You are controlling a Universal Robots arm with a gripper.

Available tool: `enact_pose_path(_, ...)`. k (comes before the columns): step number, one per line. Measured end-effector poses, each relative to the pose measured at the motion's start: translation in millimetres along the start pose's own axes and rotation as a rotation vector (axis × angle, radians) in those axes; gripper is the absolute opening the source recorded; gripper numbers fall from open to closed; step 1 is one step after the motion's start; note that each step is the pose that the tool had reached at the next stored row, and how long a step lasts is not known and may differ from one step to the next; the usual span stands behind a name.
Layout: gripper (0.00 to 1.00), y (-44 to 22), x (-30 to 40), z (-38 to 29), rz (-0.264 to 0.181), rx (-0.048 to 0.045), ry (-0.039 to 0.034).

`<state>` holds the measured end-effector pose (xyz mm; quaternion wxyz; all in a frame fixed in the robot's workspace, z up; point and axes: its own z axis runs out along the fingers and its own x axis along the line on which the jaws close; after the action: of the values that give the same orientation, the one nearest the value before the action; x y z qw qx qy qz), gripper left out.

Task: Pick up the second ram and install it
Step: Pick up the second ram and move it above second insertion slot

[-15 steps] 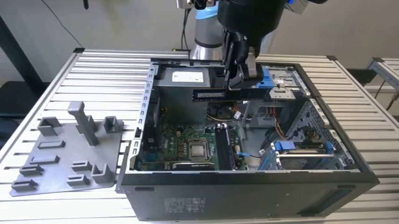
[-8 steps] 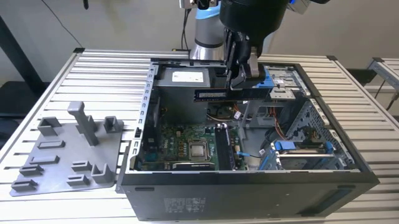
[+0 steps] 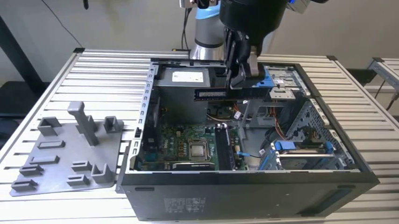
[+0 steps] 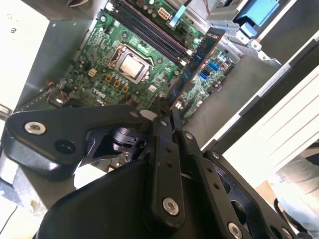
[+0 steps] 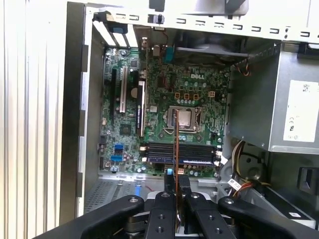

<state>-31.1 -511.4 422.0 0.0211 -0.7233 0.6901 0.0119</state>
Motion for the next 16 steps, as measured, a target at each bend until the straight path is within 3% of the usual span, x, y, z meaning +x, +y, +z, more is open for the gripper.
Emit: enact_pose_path(16,0.14,-1.1,-8.9,0.5,0.000,0.0000,-0.0001)
